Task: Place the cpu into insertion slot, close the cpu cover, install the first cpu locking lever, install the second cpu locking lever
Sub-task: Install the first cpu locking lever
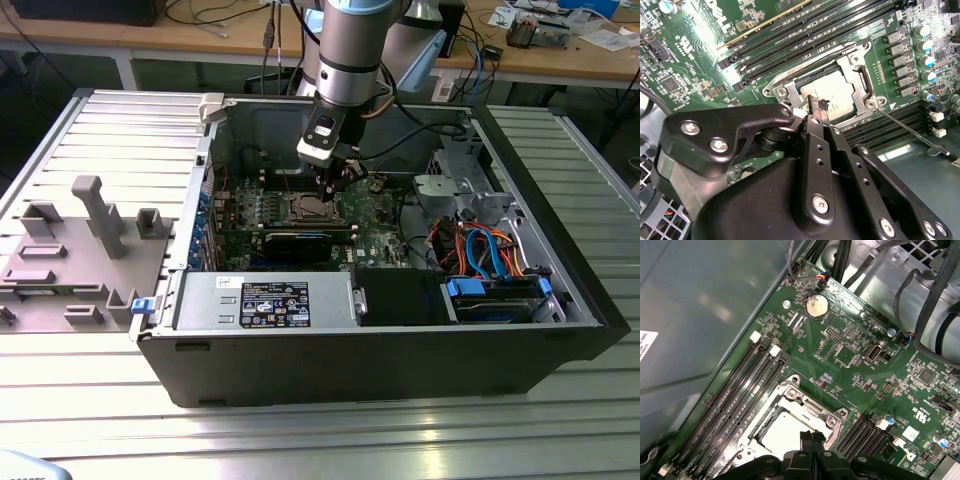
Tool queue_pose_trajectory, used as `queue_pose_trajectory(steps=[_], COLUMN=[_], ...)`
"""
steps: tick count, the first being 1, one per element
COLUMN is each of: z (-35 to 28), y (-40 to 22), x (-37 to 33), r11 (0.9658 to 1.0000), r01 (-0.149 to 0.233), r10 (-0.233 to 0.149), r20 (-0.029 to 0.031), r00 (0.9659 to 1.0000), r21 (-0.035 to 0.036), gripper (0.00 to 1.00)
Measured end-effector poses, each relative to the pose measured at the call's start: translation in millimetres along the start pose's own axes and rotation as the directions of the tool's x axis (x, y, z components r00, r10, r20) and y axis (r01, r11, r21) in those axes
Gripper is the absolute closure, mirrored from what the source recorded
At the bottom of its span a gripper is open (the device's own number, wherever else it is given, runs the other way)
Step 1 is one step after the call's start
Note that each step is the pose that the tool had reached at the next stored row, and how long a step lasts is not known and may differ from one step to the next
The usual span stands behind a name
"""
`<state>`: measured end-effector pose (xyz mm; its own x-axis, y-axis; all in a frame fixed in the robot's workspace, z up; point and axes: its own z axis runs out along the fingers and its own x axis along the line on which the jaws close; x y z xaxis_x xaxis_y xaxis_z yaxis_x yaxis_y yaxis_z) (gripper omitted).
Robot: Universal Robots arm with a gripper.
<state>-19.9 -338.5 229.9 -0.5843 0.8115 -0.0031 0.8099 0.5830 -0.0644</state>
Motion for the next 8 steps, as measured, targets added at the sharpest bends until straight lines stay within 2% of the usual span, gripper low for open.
queue_pose_trajectory(steps=[8], z=[0.1], y=[0.0], x=[0.0], r11=[1.0], r01=[0.004], r10=[-0.004], r20=[0.0003], r00=[1.0], r21=[0.0], gripper=[0.89])
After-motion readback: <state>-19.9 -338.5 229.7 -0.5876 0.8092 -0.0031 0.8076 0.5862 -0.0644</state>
